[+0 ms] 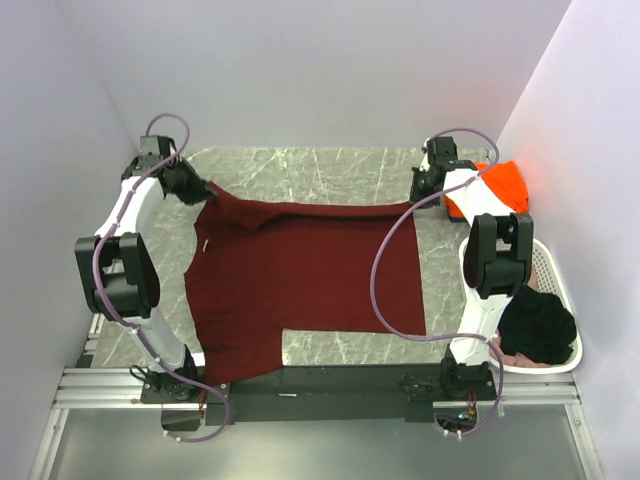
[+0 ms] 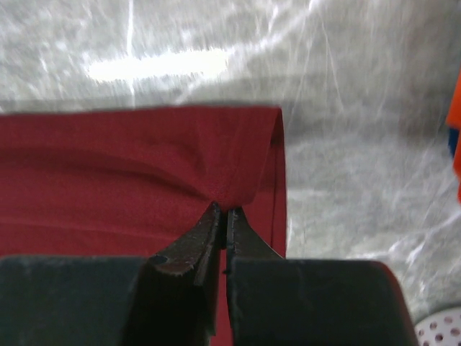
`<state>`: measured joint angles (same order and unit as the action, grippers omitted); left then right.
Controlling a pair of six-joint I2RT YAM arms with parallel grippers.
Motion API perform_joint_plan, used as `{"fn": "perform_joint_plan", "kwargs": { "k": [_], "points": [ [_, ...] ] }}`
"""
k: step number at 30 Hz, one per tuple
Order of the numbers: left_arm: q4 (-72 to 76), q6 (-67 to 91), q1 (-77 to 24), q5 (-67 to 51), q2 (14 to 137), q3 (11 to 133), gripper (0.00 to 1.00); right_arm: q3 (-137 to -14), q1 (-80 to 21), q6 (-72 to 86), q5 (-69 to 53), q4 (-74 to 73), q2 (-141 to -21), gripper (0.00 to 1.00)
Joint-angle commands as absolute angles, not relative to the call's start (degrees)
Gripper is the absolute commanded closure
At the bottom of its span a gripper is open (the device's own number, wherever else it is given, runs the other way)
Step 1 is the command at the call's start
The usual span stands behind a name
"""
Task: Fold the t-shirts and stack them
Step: Fold the tshirt
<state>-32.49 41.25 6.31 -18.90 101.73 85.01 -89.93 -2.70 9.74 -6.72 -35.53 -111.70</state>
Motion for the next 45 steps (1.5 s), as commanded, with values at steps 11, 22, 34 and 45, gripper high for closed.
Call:
{"fn": "perform_joint_plan", "kwargs": {
  "k": [11, 22, 34, 45],
  "points": [
    [-38.76, 41.48, 6.5, -19.43, 92.91, 74.45, 0.99, -84.29, -2.2, 13.27, -4.93, -37.89, -105.29, 0.97],
    [-35.25, 43.5, 6.77, -15.73, 91.14, 63.64, 0.99, -79.28, -2.2, 15.73, -5.19, -35.68, -108.63, 0.96],
    [-33.05, 43.86, 6.86, -16.61, 90.7, 59.24, 0.99, -76.29, -2.11, 18.81, -4.48, -32.7, -110.48, 0.91],
    [-33.57, 43.24, 6.86, -16.96, 87.98, 57.04, 0.99, -76.73, -2.37, 21.09, -4.74, -34.37, -103.21, 0.5]
  ]
}}
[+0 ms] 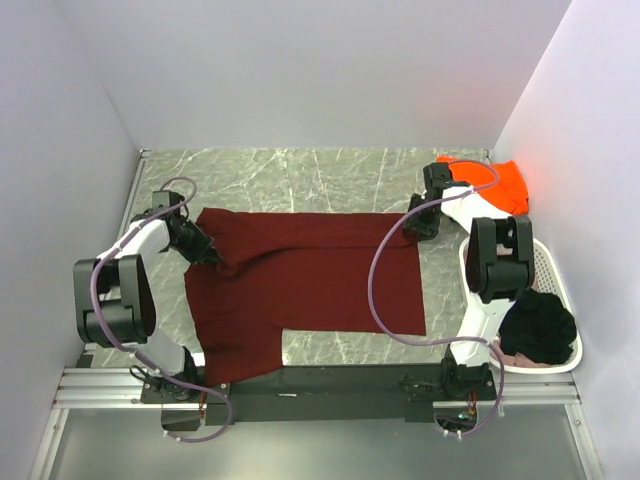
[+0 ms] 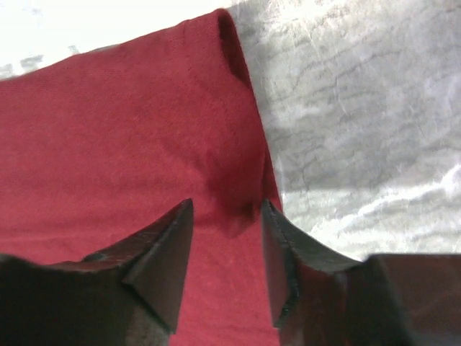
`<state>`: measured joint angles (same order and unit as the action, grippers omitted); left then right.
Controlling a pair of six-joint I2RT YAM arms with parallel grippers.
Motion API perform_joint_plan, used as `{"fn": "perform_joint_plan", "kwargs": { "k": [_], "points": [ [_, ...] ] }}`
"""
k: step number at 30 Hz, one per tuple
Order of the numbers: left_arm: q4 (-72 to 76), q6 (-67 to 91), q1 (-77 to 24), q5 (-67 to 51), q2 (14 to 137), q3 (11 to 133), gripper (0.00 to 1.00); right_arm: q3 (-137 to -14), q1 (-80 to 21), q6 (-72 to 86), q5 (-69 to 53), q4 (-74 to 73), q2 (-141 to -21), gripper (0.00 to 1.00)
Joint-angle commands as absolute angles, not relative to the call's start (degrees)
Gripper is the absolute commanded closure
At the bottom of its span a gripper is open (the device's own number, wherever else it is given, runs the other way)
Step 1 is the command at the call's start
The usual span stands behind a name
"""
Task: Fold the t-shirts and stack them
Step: Fold the tshirt
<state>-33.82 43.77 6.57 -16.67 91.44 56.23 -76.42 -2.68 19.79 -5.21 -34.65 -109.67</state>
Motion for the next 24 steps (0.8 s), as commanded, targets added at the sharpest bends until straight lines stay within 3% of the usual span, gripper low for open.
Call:
{"fn": "perform_joint_plan", "kwargs": {
  "k": [1, 12, 24],
  "points": [
    [-33.84, 43.07, 6.86, -16.88, 87.8, 57.3, 0.98, -76.55, -2.72, 21.44, -5.79, -34.28, -101.97, 0.48],
    [-32.7, 45.35, 6.77, -20.39, 84.55, 54.23, 0.98, -67.86, -13.88, 24.7, -10.19, -26.46, -89.83, 0.46],
    [-32.08, 47.37, 4.84, -21.62, 82.44, 52.12, 0.96, -63.63, -23.9, 25.4, -15.2, -18.02, -91.05, 0.46]
  ]
}}
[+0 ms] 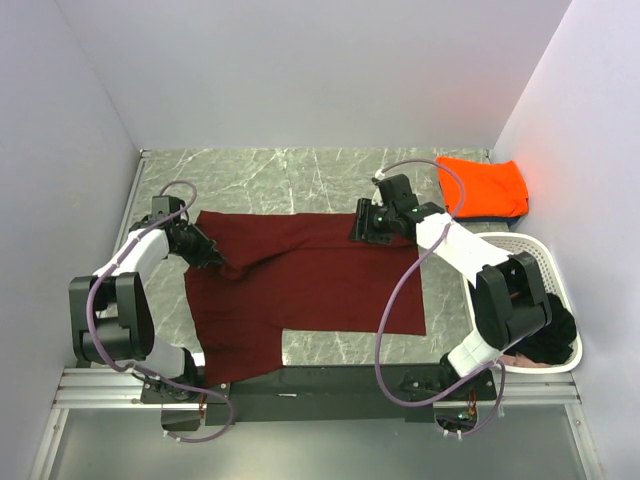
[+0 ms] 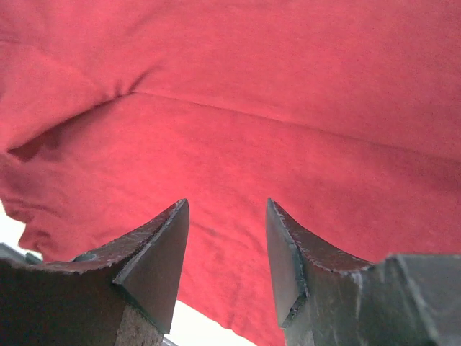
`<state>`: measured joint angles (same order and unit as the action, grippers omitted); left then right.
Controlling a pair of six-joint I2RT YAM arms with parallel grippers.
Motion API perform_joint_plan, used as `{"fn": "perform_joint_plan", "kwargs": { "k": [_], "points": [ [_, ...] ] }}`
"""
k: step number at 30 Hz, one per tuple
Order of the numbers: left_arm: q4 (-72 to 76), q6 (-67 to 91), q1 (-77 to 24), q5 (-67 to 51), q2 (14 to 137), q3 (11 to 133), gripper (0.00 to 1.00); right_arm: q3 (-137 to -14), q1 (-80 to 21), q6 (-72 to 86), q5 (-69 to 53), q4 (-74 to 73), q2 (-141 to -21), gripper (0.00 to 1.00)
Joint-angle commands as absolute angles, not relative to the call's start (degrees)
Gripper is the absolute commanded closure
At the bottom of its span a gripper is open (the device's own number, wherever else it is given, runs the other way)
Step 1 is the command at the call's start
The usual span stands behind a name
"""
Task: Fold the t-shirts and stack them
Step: Fold the tshirt
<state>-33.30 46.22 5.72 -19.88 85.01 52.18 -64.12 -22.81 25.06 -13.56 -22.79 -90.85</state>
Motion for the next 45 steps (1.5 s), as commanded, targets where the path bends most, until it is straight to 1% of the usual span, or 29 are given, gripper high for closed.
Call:
{"fn": "perform_joint_plan", "kwargs": {
  "k": [1, 4, 8, 10, 11, 13, 14, 16, 17, 18, 21, 25, 26, 28, 32, 35, 36, 39, 45],
  "points": [
    [-32.08, 47.63, 4.22, -21.62, 82.44, 52.21, 0.96, -63.55, -24.08, 25.4, -15.38, -17.67, -91.14, 0.46],
    [-31.38, 48.69, 2.56, -21.97, 82.09, 52.21, 0.94, -62.85, -24.61, 25.75, -15.56, -16.97, -91.67, 0.46],
    [-31.55, 49.57, 1.93, -20.13, 81.3, 51.68, 0.81, -61.53, -24.61, 26.01, -16.08, -15.39, -91.84, 0.46],
    [-31.55, 50.18, 2.02, -17.94, 79.82, 51.33, 0.77, -61.44, -24.61, 25.49, -15.91, -15.55, -92.02, 0.46],
    [-31.12, 50.97, 2.02, -17.32, 79.11, 50.81, 0.69, -61.35, -24.61, 25.14, -15.13, -15.64, -92.11, 0.46],
    [-30.59, 51.85, 2.2, -14.95, 76.4, 50.19, 0.58, -61.61, -24.61, 24.18, -13.89, -15.99, -92.02, 0.46],
    [-29.89, 52.29, 2.28, -14.25, 75.42, 49.84, 0.46, -61.87, -24.44, 23.82, -12.84, -16.78, -91.93, 0.46],
    [-29.45, 52.47, 3.68, -10.56, 73.23, 49.75, 0.38, -62.57, -23.47, 23.03, -10.2, -17.83, -92.02, 0.46],
    [-28.66, 51.69, 4.47, -9.68, 72.95, 50.01, 0.32, -62.93, -22.77, 23.03, -9.85, -18.1, -92.37, 0.46],
    [-28.04, 50.98, 5.44, -9.32, 72.95, 50.44, 0.31, -63.1, -21.89, 23.03, -9.84, -18.28, -92.46, 0.45],
    [-27.25, 47.12, 8.26, -6.6, 76.98, 54.39, 0.32, -63.72, -17.5, 23.64, -9.93, -18.02, -93.08, 0.47],
    [-24.0, 42.81, 9.84, -5.8, 87.59, 60.19, 0.35, -65.56, -11.52, 25.66, -11.77, -17.23, -95.18, 0.5],
    [-23.73, 41.76, 9.93, -4.76, 89.63, 62.64, 0.41, -66.26, -10.3, 26.01, -12.21, -17.57, -96.58, 0.5],
    [-23.03, 41.22, 10.11, -4.13, 95.41, 65.38, 0.44, -68.8, -7.92, 26.72, -11.96, -18.28, -98.25, 0.51],
    [-20.75, 41.66, 10.02, -7.37, 102.64, 71.18, 0.59, -73.29, -5.89, 27.86, -10.81, -19.16, -103.52, 0.55],
    [-20.39, 42.01, 10.02, -7.65, 105.81, 73.73, 0.63, -75.67, -4.75, 29.26, -10.9, -18.99, -106.77, 0.59],
    [-20.3, 42.01, 10.02, -7.65, 106.34, 74.18, 0.66, -76.02, -4.4, 29.62, -11.07, -18.81, -107.57, 0.6],
    [-19.25, 41.92, 10.11, -7.82, 107.75, 74.62, 0.68, -77.25, -3.78, 30.58, -10.64, -18.46, -109.95, 0.62],
    [-19.6, 42.36, 9.93, -6.95, 113.55, 75.94, 0.73, -78.22, -2.29, 32.17, -10.55, -18.54, -113.9, 0.63]
  ]
}}
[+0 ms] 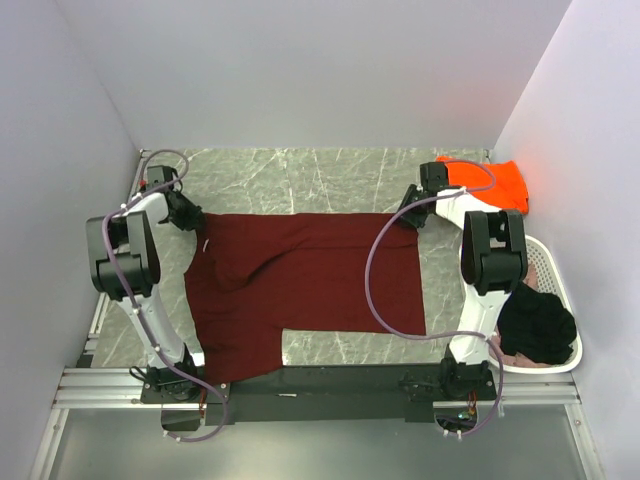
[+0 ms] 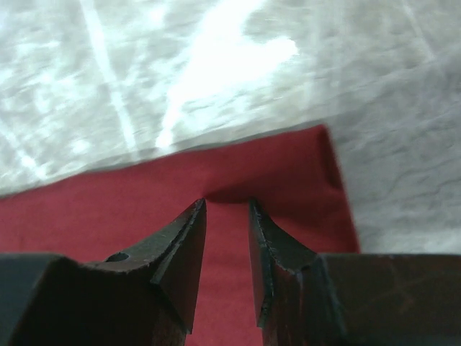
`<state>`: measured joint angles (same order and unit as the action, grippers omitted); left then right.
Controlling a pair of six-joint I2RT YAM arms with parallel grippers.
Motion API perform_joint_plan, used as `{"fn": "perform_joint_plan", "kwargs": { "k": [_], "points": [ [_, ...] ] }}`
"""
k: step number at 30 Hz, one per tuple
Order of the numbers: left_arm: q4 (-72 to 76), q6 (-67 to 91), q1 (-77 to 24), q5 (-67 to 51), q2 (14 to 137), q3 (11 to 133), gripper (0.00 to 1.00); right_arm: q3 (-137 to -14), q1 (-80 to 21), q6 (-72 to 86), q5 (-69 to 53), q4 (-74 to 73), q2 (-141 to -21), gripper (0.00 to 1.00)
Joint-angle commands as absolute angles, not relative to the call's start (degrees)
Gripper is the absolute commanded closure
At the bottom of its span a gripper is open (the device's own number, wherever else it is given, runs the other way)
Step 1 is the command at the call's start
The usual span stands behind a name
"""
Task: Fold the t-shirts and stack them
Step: Fold the tshirt
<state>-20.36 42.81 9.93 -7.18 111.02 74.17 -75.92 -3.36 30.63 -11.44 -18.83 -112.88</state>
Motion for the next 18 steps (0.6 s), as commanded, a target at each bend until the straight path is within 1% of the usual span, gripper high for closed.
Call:
{"fn": "perform_joint_plan", "kwargs": {
  "k": [1, 2, 6, 8, 9, 10, 13, 15, 16, 18],
  "points": [
    [-20.12, 42.62, 10.11, -6.07, 114.42, 76.02, 0.74, -78.22, -2.11, 32.43, -10.46, -18.63, -114.08, 0.63],
    [-20.3, 42.97, 10.11, -4.15, 114.87, 76.03, 0.76, -78.31, -1.85, 32.61, -10.02, -19.07, -114.69, 0.63],
    [-23.28, 44.99, 11.07, -0.18, 116.8, 76.38, 0.8, -78.92, -0.27, 34.45, -9.32, -20.65, -115.75, 0.63],
    [-23.38, 45.87, 12.04, -0.17, 116.81, 75.33, 0.8, -79.45, -0.26, 35.5, -9.32, -21.62, -116.45, 0.63],
    [-23.38, 46.14, 12.39, 1.74, 116.72, 74.97, 0.8, -79.71, -0.26, 35.68, -9.06, -22.06, -116.72, 0.63],
    [-23.47, 46.32, 12.91, 2.11, 116.2, 74.62, 0.8, -80.33, 1.3, 35.68, -8.79, -22.41, -116.98, 0.63],
    [-24.08, 45.62, 13.36, 2.28, 115.4, 75.67, 0.8, -80.77, 2.28, 35.34, -9.14, -22.42, -117.42, 0.63],
    [-25.4, 44.92, 13.36, 1.94, 115.05, 76.99, 0.75, -81.12, 2.37, 34.55, -9.93, -22.32, -116.72, 0.63],
    [-25.66, 44.13, 13.36, 1.76, 114.18, 78.04, 0.71, -81.82, 2.29, 33.5, -10.02, -22.67, -115.67, 0.62],
    [-26.1, 43.42, 13.36, 0.97, 112.51, 78.75, 0.66, -82.26, 2.29, 32.61, -10.19, -23.02, -114.18, 0.62]
  ]
}}
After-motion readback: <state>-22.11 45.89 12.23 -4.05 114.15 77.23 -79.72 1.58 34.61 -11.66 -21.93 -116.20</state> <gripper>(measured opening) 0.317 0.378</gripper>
